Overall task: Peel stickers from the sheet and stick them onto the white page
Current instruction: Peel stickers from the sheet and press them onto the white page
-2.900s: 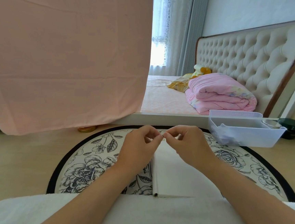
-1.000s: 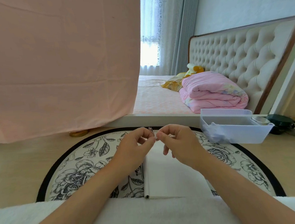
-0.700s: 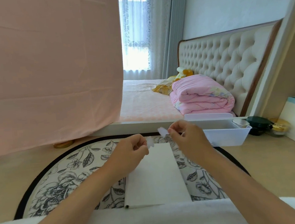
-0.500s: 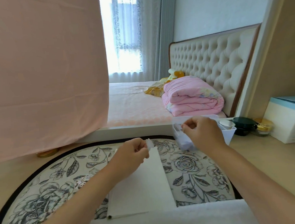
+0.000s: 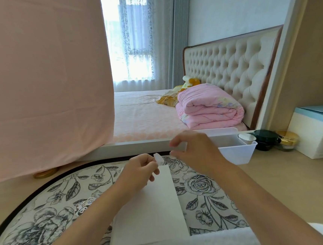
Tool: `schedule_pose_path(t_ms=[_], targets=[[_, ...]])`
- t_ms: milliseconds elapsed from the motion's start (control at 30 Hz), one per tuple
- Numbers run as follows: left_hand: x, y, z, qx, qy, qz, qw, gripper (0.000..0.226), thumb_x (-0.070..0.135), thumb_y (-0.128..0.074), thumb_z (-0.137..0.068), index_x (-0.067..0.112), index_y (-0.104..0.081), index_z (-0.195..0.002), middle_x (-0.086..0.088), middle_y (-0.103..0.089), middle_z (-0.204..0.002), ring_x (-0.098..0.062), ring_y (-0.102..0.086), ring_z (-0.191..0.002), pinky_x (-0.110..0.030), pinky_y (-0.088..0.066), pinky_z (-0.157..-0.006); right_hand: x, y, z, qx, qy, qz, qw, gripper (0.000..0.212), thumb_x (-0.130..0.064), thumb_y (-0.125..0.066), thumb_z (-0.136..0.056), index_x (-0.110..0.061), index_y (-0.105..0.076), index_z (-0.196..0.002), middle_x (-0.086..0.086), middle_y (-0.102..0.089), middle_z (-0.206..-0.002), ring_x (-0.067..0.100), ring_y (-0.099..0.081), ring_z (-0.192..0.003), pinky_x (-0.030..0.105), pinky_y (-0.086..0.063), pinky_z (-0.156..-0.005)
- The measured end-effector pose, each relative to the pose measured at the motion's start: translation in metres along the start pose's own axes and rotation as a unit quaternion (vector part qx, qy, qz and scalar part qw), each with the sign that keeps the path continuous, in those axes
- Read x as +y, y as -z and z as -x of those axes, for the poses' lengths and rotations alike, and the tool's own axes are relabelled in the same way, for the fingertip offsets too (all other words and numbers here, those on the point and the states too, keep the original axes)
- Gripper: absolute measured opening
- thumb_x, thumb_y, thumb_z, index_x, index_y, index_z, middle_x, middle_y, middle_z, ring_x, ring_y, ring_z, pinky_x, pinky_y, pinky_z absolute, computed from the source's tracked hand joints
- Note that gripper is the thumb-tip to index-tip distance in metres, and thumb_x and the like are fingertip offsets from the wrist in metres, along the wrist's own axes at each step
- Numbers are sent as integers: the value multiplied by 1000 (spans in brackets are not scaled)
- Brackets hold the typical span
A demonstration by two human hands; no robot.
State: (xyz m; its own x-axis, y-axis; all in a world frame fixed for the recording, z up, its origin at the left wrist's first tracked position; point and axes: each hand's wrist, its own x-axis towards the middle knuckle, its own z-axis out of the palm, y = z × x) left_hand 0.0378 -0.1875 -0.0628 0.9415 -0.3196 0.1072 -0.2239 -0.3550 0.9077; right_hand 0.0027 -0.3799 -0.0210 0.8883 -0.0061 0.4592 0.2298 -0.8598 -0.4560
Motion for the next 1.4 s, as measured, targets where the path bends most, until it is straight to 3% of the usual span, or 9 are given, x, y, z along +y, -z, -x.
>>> schedule_pose_path(t_ms=[133,267,500,633,800,933,1133,1300,1400], targets=[[1,15,8,-2,13,47,999,17,9,-54,-94,10,-64,-81,-1,-71,-74,-15,-62,-64,-27,-45,-57,-27,-24,3,-44,87,53,994,19,-37,-80,-80,-36,-71,-98,-20,-64,-104,-4,-56,-81,15,-45,-74],[-4,35,16,0,37,88,995,17,8,-53,-95,8,-64,-83,-4,-69,-75,-17,-62,-64,-27,-44,-57,-42,-47,0,-1,116,50,992,12,-41,-79,-83,-34,-75,-91,-17,-68,-95,4,-62,-78,16,-42,-67],[-26,65,24,2,77,184,980,14,14,-58,-96,7,-67,-89,-9,-68,-77,-21,-60,-63,-30,-43,-56,-62,-75,1,29,100,-11,994,2,-37,-77,-83,-36,-75,-82,-21,-67,-85,-6,-54,-67,16,-44,-64],[-37,75,23,-10,140,333,932,29,27,-48,-100,4,-64,-91,-14,-66,-79,-24,-59,-57,-29,-42,-51,-59,-90,2,24,50,-56,997,8,-32,-79,-82,-35,-74,-77,-23,-67,-79,-7,-56,-66,18,-43,-62],[-45,81,25,37,39,121,991,12,21,-61,-97,13,-70,-102,-1,-75,-85,-19,-63,-64,-28,-43,-53,-63,-92,2,-31,-141,-365,920,7,-18,-84,-80,-17,-78,-77,-5,-70,-65,10,-52,-46,19,-39,-48],[-45,71,28,32,-14,48,998,11,25,-65,-95,17,-70,-88,3,-75,-81,-9,-61,-58,-18,-42,-53,-65,-91,4,-97,-192,-428,878,11,-19,-81,-83,-9,-78,-88,10,-76,-85,15,-52,-50,24,-35,-46],[-48,68,26,44,-29,27,998,17,25,-66,-94,19,-68,-78,2,-74,-75,-9,-60,-55,-16,-45,-54,-65,-90,5,-74,-168,-343,921,8,-23,-78,-86,-16,-79,-85,1,-78,-82,13,-55,-51,20,-40,-48],[-54,66,23,50,-46,-26,997,20,29,-66,-93,23,-67,-74,0,-74,-75,-10,-57,-56,-29,-46,-61,-65,-93,4,-38,-134,-296,945,7,-23,-82,-82,-17,-80,-82,-3,-76,-74,10,-58,-49,16,-47,-51],[-51,67,24,56,-58,-39,996,16,30,-66,-94,27,-70,-79,9,-74,-74,2,-54,-53,-17,-43,-57,-62,-91,2,-45,-117,-307,943,9,-19,-79,-85,-12,-79,-79,1,-75,-72,11,-57,-48,16,-44,-50]])
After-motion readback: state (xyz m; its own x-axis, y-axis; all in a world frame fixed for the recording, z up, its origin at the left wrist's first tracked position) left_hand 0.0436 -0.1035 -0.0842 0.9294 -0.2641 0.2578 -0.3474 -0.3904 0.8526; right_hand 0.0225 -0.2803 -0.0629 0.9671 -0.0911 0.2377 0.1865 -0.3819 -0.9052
